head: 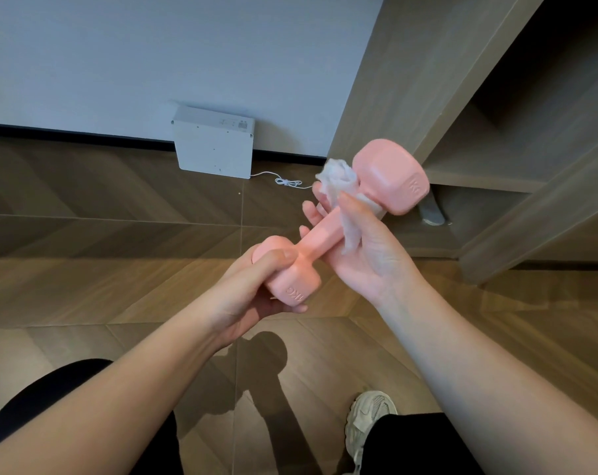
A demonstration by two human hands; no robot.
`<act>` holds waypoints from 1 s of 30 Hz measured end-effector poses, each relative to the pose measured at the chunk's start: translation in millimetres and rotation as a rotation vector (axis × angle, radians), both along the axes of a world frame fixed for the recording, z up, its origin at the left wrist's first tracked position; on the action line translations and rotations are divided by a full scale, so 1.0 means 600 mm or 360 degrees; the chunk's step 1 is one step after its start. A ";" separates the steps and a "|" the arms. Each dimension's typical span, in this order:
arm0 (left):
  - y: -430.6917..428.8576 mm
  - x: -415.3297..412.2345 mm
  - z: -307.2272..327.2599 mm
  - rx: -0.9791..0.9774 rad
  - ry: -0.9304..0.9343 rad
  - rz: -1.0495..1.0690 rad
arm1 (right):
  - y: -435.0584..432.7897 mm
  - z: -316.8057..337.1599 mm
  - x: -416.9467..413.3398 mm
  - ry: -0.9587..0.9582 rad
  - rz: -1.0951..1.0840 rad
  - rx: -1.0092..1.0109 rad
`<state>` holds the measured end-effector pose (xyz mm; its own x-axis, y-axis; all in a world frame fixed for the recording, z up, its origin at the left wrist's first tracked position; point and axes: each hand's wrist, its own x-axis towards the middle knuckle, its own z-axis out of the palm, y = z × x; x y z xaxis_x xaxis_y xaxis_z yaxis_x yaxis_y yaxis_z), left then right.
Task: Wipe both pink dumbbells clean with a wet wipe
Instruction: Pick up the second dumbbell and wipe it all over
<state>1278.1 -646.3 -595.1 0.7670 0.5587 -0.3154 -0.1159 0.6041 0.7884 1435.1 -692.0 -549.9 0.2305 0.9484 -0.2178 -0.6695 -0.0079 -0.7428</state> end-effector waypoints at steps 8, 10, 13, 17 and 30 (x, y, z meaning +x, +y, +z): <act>-0.005 -0.001 0.002 0.0022 0.0038 -0.0055 | 0.003 -0.003 0.002 -0.0043 -0.0025 -0.0007; -0.005 -0.001 0.003 -0.0027 0.0008 -0.0075 | 0.003 -0.001 0.004 -0.0080 0.0103 0.0039; -0.003 -0.002 0.004 -0.0103 -0.0028 -0.0079 | 0.005 -0.001 0.004 -0.0069 0.0100 0.0038; 0.000 -0.006 0.002 -0.0109 -0.0036 -0.0080 | 0.003 -0.005 0.008 -0.0060 0.0112 0.0002; 0.012 -0.010 -0.012 0.0017 0.0025 -0.0035 | 0.012 -0.006 0.004 -0.0307 -0.0050 -0.0328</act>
<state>1271.9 -639.1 -602.2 0.7744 0.5450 -0.3213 -0.0903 0.5979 0.7965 1437.8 -684.6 -553.6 0.3152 0.8803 -0.3546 -0.5181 -0.1534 -0.8414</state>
